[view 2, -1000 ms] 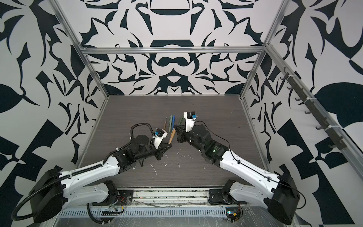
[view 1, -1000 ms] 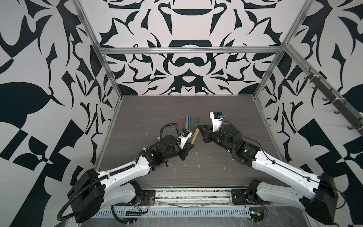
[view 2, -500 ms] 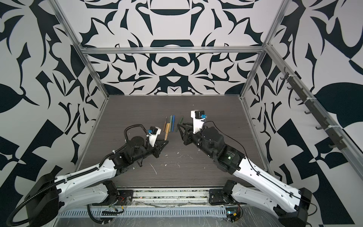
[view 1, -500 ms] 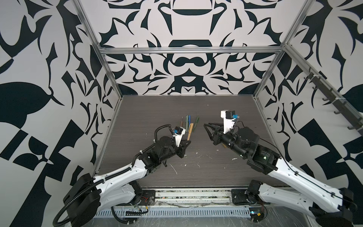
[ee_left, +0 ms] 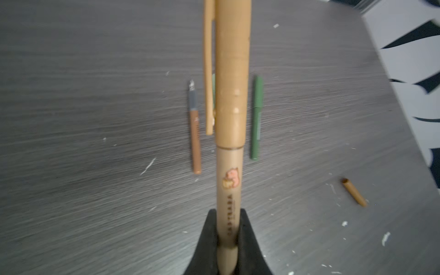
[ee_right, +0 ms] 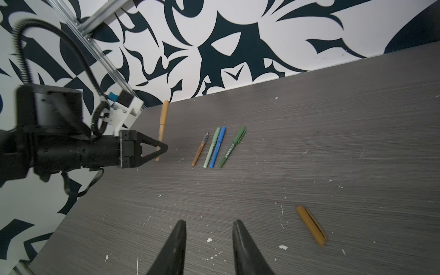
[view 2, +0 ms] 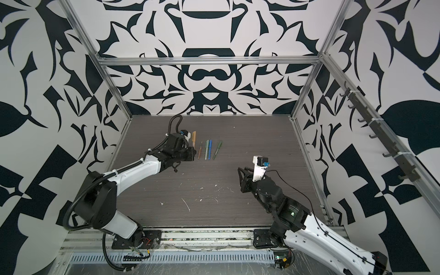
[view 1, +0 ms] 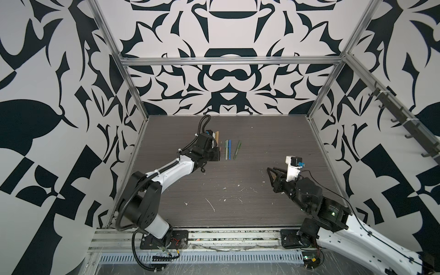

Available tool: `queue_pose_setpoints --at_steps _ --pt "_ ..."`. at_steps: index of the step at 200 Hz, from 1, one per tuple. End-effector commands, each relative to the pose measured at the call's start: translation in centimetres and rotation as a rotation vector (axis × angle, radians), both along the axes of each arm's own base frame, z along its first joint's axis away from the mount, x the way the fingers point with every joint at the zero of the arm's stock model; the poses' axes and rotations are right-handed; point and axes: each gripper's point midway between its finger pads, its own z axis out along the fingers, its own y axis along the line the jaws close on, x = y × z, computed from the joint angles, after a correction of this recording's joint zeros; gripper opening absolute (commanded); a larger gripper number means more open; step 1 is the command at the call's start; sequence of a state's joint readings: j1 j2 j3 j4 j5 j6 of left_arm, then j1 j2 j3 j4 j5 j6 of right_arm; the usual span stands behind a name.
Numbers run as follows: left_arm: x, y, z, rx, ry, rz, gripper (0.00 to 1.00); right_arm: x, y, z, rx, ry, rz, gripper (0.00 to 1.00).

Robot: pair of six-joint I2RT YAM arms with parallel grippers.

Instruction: Insert the pens into the pen caps

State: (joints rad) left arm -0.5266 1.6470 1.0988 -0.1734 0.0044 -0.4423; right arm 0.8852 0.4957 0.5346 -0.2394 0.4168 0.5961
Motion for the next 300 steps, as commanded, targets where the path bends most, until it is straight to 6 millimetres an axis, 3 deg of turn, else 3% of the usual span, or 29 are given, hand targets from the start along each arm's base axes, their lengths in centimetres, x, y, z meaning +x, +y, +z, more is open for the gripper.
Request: queue_pose_setpoints --at_steps 1,41,64,139,191,249,272,300 --pt "-0.4 1.2 -3.8 0.09 0.232 -0.008 0.03 0.1 -1.5 0.0 0.02 -0.008 -0.067 0.36" --pt "3.0 2.3 -7.9 0.29 0.335 -0.015 0.05 -0.2 -1.6 -0.7 -0.006 0.007 -0.056 0.36" --pt "3.5 2.6 -9.6 0.34 0.393 -0.026 0.08 -0.4 -1.8 -1.1 -0.01 0.011 -0.052 0.36" --pt "3.9 2.6 -10.1 0.335 0.42 -0.046 0.21 -0.4 -2.1 -1.2 -0.028 0.007 -0.063 0.36" --pt "4.2 2.2 -8.6 0.315 0.397 -0.061 0.23 -0.1 -1.4 -0.9 -0.051 0.014 -0.045 0.36" --pt "3.2 2.6 -1.4 0.208 0.192 -0.032 0.36 0.4 -0.5 -1.9 -0.156 0.067 -0.02 0.36" --pt "2.3 2.0 -0.6 0.159 0.188 -0.046 0.38 0.7 0.4 -2.4 -0.146 0.079 -0.004 0.36" --pt "1.7 0.7 -1.6 0.187 0.212 -0.09 0.36 1.1 1.2 -2.8 -0.143 0.092 0.005 0.36"
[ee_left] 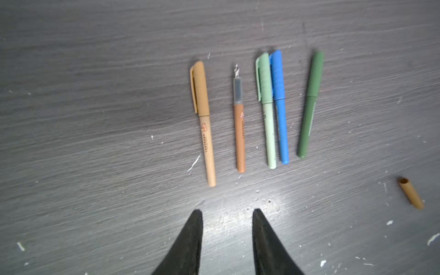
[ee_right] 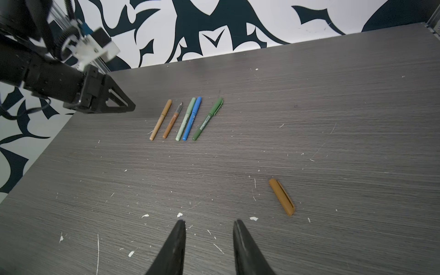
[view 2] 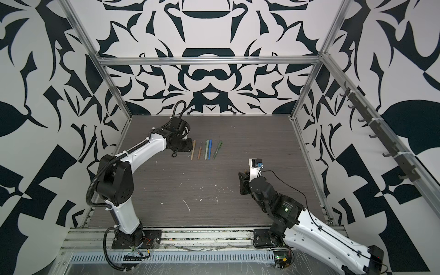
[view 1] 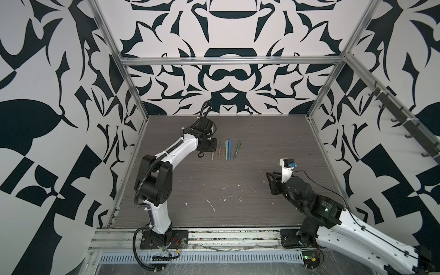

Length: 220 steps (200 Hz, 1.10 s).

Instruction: Insert the pens into the pen caps

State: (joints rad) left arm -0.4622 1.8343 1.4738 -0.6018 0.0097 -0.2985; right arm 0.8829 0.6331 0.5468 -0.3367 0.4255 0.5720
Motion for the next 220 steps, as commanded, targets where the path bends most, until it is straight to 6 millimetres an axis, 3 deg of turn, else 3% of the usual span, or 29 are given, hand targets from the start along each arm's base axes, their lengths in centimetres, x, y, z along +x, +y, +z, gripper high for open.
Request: queue_pose_setpoints --at_steps 1,54,122,220 --pt "-0.7 -1.3 -1.9 0.007 0.054 -0.033 0.36 0.7 0.9 1.9 0.052 -0.036 0.008 0.36" --pt "-0.1 -3.2 -5.0 0.105 0.116 -0.092 0.32 0.5 0.8 1.6 0.062 -0.019 0.004 0.36" --pt "1.8 -4.0 -8.3 0.171 0.151 -0.11 0.29 0.0 -0.2 1.1 0.065 -0.021 -0.018 0.36" --pt "1.7 -2.2 -11.4 0.327 0.17 -0.117 0.2 0.1 0.1 0.9 0.07 -0.017 -0.01 0.36"
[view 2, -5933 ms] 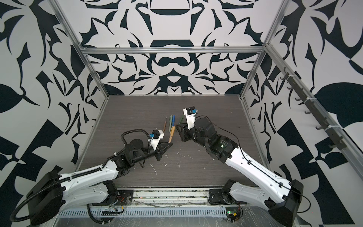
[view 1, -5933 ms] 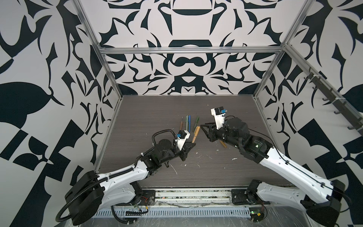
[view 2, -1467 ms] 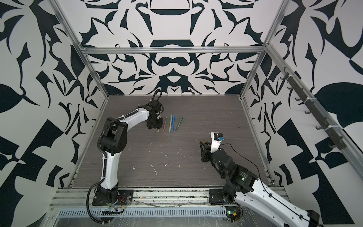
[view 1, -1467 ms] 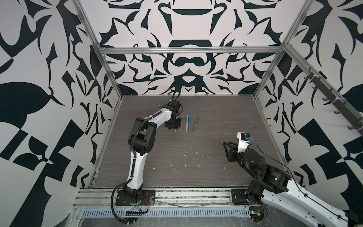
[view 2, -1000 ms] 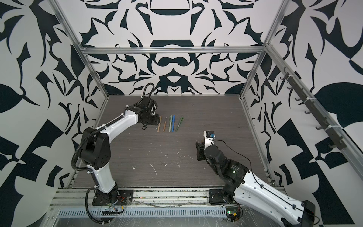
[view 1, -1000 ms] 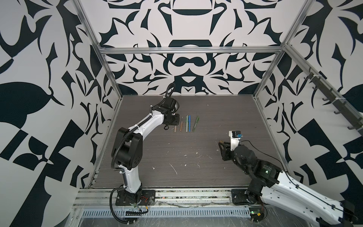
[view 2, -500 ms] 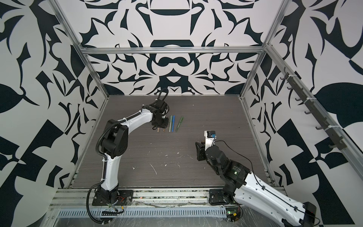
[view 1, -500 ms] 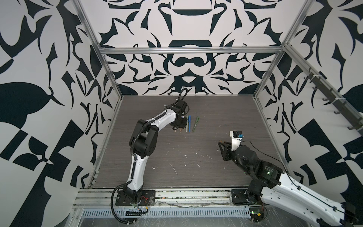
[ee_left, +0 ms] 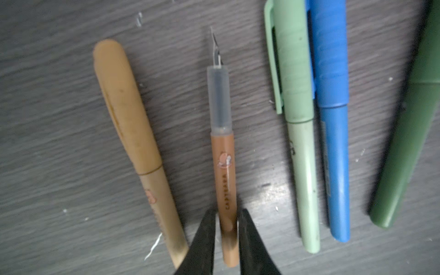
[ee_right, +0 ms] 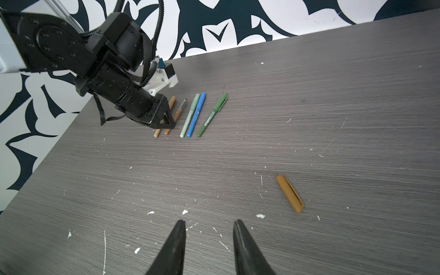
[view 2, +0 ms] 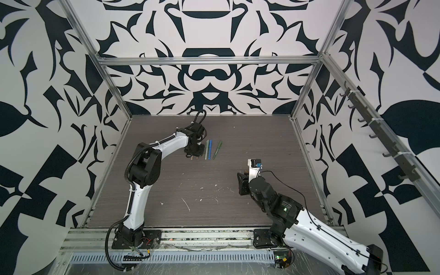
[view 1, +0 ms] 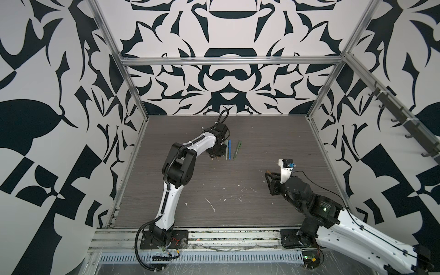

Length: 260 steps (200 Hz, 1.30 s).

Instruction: Insert the pens into the pen caps

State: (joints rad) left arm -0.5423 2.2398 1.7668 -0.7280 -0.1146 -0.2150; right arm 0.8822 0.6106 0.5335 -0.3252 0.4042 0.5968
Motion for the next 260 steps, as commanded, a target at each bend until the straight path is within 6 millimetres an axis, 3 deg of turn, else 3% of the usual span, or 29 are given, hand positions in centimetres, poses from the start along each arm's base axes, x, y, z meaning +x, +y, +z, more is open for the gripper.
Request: queue_pose_setpoints --at_steps 1,27,61,106,141,168,200,230,239,242,260 --pt "-0.6 1.0 -1.5 0.085 0.031 -0.012 0.2 0.3 -0.1 0.8 0.028 -0.021 -0.018 0.36" --pt "-0.9 1.0 -1.7 0.098 0.03 -0.024 0.16 0.3 -0.1 0.9 0.03 -0.023 -0.019 0.37" --pt "-1.0 0.6 0.6 0.07 -0.011 -0.041 0.1 0.4 0.1 1.3 0.026 -0.022 -0.015 0.36" --pt "-1.6 -1.5 7.9 -0.17 -0.176 -0.059 0.08 0.7 0.4 1.6 0.022 -0.029 -0.011 0.36" --pt "-3.5 -2.8 12.9 -0.364 -0.288 -0.107 0.07 0.8 0.6 2.2 0.016 -0.035 -0.003 0.36" --pt "-6.2 -3.8 15.3 -0.5 -0.364 -0.185 0.06 0.8 0.7 2.3 0.024 -0.036 0.0 0.36" --pt "-11.6 -5.4 17.3 -0.664 -0.508 -0.347 0.04 0.7 1.3 2.8 0.061 -0.044 0.023 0.36" --pt "-16.6 -6.4 18.3 -0.809 -0.584 -0.457 0.03 0.3 3.9 4.7 0.171 -0.095 0.14 0.36" --pt "-17.4 -6.6 18.0 -0.833 -0.576 -0.466 0.03 0.2 4.7 5.5 0.206 -0.116 0.177 0.37" --pt "-17.9 -6.6 19.1 -0.854 -0.598 -0.477 0.03 0.2 4.9 5.8 0.217 -0.122 0.188 0.38" --pt "-19.5 -7.0 19.4 -0.878 -0.592 -0.51 0.03 -0.1 6.6 7.0 0.263 -0.139 0.261 0.45"
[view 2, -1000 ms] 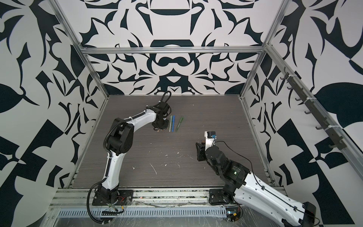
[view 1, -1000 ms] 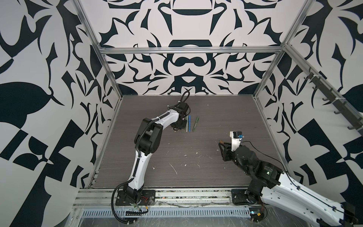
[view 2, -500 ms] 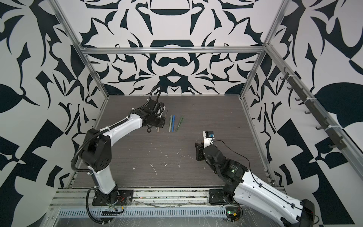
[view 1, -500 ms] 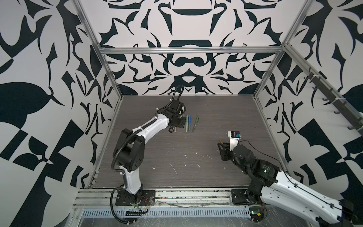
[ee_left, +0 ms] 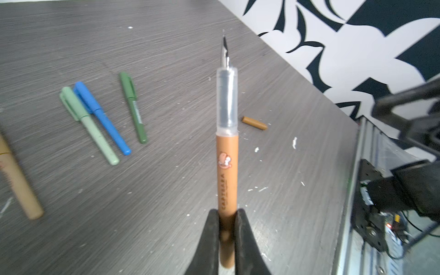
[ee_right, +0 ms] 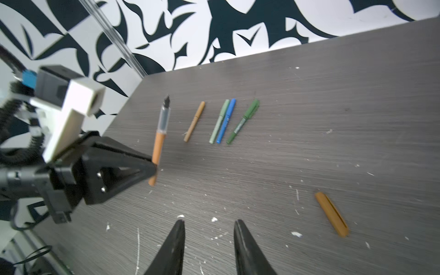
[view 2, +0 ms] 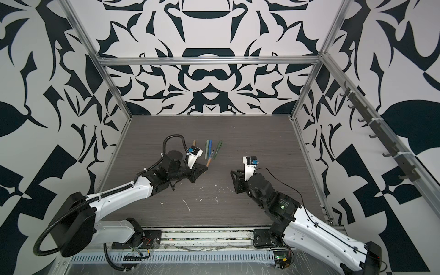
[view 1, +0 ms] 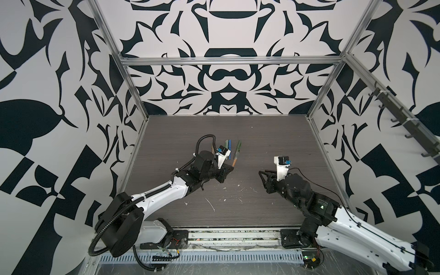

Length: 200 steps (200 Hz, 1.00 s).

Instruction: Insert the pens into the pen caps

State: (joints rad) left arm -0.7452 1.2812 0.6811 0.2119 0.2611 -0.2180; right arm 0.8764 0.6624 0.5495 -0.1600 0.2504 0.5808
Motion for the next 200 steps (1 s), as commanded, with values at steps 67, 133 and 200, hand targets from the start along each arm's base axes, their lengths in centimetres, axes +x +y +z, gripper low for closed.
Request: queue_pose_setpoints --at_steps 67,133,200 --pt "-4.1 -2.8 5.4 -0.179 -0.101 -0.154 0.02 1.1 4.7 7.4 0.24 -0.151 0.127 0.58" --pt "-4.7 -2.7 5.8 -0.176 -0.103 -0.171 0.01 2.3 4.9 8.5 0.278 -0.159 0.09 0.55" --pt "-5.2 -2.6 6.2 -0.176 -0.111 -0.192 0.01 3.5 6.4 8.4 0.296 -0.121 0.114 0.46"
